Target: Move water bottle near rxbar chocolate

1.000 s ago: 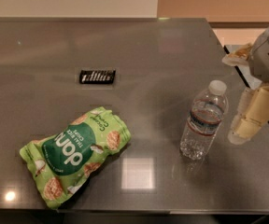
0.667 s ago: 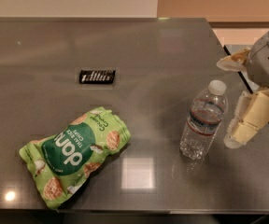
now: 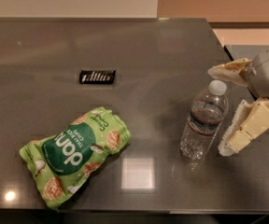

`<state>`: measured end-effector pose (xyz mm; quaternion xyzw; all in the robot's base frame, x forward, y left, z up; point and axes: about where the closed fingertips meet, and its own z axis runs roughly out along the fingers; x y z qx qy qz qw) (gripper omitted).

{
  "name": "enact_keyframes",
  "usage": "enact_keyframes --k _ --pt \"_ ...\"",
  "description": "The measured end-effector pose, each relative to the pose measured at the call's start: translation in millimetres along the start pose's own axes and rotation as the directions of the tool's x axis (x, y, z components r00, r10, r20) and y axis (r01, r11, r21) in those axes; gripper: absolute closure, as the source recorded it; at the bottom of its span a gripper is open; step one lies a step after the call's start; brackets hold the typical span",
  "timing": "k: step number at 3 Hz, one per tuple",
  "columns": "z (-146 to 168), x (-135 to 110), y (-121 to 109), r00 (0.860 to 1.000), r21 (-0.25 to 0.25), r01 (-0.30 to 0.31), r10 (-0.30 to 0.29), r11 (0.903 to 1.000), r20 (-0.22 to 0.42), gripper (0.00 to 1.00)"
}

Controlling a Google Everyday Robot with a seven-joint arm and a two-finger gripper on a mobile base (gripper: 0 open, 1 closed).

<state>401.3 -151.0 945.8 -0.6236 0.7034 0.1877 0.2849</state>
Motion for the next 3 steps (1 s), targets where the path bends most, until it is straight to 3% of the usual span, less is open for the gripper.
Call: enact_keyframes --k 1,3 --pt "7 3 -1 0.999 -0.003 -0.002 0.002 1.0 0.043 0.0" --pt "23 12 -5 0.995 -0.004 -0.032 0.032 0.9995 0.099 0.42"
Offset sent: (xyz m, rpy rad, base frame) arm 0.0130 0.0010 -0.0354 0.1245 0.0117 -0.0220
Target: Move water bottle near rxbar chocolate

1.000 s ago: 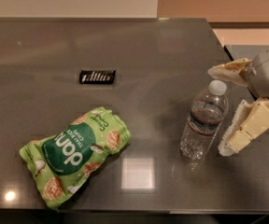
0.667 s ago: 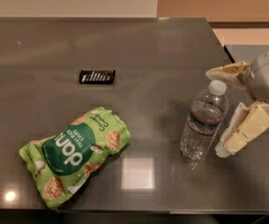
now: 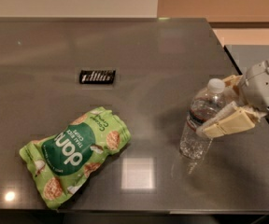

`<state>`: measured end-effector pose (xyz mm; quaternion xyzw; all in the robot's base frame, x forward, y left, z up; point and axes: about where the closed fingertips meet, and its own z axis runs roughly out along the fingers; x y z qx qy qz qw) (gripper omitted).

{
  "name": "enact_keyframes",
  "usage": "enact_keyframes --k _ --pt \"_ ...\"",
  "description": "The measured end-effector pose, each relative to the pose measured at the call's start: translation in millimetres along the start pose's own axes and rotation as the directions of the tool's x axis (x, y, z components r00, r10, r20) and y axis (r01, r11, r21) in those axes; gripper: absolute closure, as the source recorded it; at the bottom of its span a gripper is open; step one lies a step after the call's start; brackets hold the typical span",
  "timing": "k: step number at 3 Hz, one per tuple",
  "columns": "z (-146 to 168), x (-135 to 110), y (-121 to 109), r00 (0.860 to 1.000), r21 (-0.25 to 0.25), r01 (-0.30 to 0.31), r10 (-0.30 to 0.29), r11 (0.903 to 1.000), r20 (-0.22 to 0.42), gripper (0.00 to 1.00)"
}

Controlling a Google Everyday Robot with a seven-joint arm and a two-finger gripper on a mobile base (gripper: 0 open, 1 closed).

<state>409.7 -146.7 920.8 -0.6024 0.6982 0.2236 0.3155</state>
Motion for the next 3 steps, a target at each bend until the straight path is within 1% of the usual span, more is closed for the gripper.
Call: enact_keyframes --k 1,2,3 --pt "2 -6 2 1.0 -0.003 0.002 -0.002 1.0 0.022 0.65" --pt "0 -23 -3 0.999 0.014 0.006 -0.006 0.9999 0.033 0.89" --pt "0 -50 -19 0.999 0.043 0.016 -0.017 0.9989 0.034 1.0"
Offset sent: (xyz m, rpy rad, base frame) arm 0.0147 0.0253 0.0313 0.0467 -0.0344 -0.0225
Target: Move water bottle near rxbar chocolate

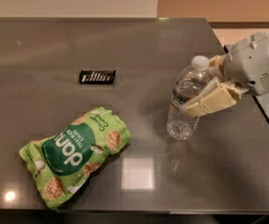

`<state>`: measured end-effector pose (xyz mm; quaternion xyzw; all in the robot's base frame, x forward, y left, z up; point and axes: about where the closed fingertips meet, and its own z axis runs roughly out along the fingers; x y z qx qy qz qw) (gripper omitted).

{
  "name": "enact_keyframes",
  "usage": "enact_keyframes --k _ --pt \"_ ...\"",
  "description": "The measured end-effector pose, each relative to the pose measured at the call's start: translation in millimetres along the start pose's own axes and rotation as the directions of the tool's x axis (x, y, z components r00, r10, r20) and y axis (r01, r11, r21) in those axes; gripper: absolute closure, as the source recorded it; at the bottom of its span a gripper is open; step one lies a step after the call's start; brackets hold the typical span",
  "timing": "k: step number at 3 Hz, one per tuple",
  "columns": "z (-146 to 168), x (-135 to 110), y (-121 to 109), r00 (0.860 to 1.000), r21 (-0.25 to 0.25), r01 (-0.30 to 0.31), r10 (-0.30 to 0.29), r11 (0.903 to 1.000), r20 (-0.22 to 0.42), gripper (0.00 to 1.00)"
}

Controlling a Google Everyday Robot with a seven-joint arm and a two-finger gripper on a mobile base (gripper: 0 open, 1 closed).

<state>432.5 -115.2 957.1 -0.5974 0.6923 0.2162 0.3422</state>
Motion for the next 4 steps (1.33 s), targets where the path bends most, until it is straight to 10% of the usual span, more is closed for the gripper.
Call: enact_keyframes --k 4 --pt "51 -73 -91 1.0 0.031 0.008 -0.008 0.9995 0.014 1.0"
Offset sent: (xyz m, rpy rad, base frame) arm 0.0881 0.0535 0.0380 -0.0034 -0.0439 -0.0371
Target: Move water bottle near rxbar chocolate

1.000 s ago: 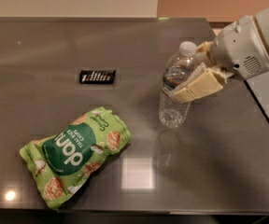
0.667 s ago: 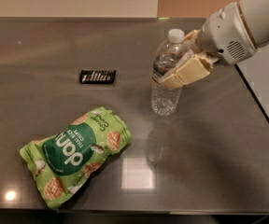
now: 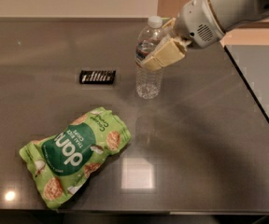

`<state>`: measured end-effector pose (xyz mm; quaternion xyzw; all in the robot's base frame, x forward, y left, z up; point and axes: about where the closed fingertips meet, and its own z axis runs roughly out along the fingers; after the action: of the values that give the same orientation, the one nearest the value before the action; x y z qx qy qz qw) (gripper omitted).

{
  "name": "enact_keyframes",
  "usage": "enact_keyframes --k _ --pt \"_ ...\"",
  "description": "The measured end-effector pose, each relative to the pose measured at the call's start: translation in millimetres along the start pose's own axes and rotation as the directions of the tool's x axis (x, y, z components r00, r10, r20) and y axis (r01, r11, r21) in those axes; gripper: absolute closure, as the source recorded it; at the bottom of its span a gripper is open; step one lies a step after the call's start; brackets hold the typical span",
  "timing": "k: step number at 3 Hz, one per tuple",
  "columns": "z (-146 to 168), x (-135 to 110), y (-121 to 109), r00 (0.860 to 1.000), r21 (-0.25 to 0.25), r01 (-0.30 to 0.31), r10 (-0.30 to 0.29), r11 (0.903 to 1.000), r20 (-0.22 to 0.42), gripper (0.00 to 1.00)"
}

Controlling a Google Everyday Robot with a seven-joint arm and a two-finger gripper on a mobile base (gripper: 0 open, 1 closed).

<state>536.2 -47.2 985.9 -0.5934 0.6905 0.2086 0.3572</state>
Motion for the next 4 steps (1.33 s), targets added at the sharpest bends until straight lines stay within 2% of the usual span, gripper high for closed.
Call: enact_keyframes --k 3,4 --pt "58 -10 -54 1.0 -0.029 -0.015 0.016 0.9995 0.01 1.0" --pt "94 -18 -80 0.999 -0.038 -0.01 0.012 0.9992 0.043 1.0"
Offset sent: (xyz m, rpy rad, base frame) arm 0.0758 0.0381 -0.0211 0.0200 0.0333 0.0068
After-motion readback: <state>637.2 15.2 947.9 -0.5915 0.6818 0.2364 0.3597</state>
